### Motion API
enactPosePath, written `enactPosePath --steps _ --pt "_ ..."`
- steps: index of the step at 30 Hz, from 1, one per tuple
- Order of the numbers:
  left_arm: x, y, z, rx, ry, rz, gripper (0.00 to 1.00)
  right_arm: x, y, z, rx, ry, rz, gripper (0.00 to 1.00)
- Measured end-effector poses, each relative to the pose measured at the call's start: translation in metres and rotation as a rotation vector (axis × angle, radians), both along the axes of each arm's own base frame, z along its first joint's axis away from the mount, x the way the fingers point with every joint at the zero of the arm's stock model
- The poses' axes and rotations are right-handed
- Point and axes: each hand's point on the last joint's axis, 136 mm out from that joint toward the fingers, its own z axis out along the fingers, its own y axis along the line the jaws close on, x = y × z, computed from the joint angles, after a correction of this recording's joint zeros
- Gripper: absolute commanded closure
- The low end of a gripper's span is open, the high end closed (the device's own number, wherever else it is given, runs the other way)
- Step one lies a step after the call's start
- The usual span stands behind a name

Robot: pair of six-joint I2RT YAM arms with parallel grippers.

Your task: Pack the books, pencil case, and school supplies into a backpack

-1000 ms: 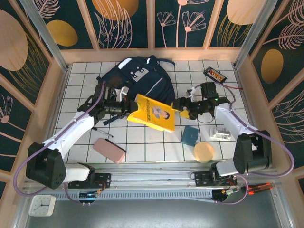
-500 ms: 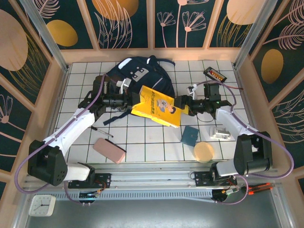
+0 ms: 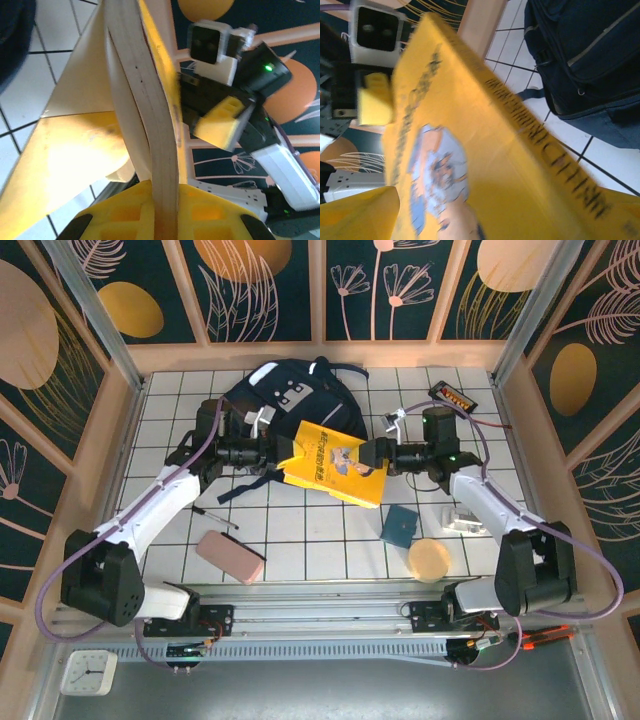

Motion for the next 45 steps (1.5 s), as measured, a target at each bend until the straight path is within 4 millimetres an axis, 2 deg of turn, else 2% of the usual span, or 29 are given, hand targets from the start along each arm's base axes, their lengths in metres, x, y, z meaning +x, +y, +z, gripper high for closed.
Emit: enactPosePath --steps 6,9,10,11,12,13,14,15,17,21,23,26,29,31,34,36,39,42,45 --pt "0.016 0.015 -0.014 0.033 0.013 0.051 0.87 -0.009 -0.002 0.014 0.015 -0.016 -0.001 0.22" --pt "0.019 0.015 -0.016 0.041 0.014 0.054 0.82 -0.009 -0.003 0.012 0.010 0.002 -0.011 0.37" --pt "0.020 0.015 -0.017 0.044 0.012 0.054 0.76 -0.008 -0.003 0.012 0.009 0.008 -0.018 0.45" --pt "0.021 0.015 -0.017 0.047 0.011 0.056 0.64 -0.007 -0.003 0.011 0.008 0.016 -0.024 0.53" --pt "0.023 0.015 -0.017 0.052 0.009 0.059 0.46 -0.007 -0.003 0.010 0.008 0.022 -0.028 0.62" --pt "0.025 0.016 -0.018 0.062 0.001 0.064 0.19 -0.007 -0.003 0.010 0.008 0.025 -0.031 0.72" --pt "0.026 0.017 -0.018 0.074 -0.001 0.070 0.01 -0.006 -0.003 0.010 0.008 0.030 -0.036 0.86" --pt "0.029 0.020 -0.019 0.097 -0.004 0.082 0.01 -0.005 -0.004 0.009 0.006 0.030 -0.041 0.93" --pt "0.036 0.028 -0.022 0.177 -0.019 0.115 0.01 -0.003 -0.006 0.006 -0.004 0.037 -0.059 0.96" --pt "0.068 0.064 -0.024 0.450 -0.109 0.246 0.01 0.012 -0.022 -0.007 -0.034 0.062 -0.143 0.97" --pt "0.077 0.081 -0.023 0.564 -0.147 0.290 0.01 0.020 -0.032 -0.012 -0.044 0.075 -0.190 0.97" --pt "0.080 0.097 -0.026 0.666 -0.173 0.319 0.01 0.030 -0.044 -0.017 -0.055 0.089 -0.238 1.00" --pt "0.081 0.100 -0.032 0.691 -0.183 0.320 0.01 0.037 -0.058 -0.029 -0.104 0.131 -0.301 1.00" --pt "0.083 0.098 -0.036 0.692 -0.201 0.316 0.01 0.045 -0.076 -0.040 -0.174 0.163 -0.389 1.00" --pt "0.084 0.083 -0.040 0.734 -0.290 0.271 0.01 0.057 -0.119 -0.047 -0.283 0.184 -0.578 1.00" --pt "0.083 0.058 -0.043 0.766 -0.383 0.194 0.01 0.058 -0.152 -0.038 -0.340 0.158 -0.726 1.00" --pt "0.085 0.020 -0.055 0.803 -0.494 0.083 0.01 0.054 -0.189 -0.011 -0.385 0.076 -0.917 1.00" --pt "0.091 0.002 -0.073 0.857 -0.566 0.025 0.01 0.050 -0.205 0.009 -0.399 0.014 -1.013 1.00" --pt "0.106 -0.006 -0.087 0.939 -0.632 -0.006 0.01 0.051 -0.208 0.006 -0.404 0.035 -1.035 1.00"
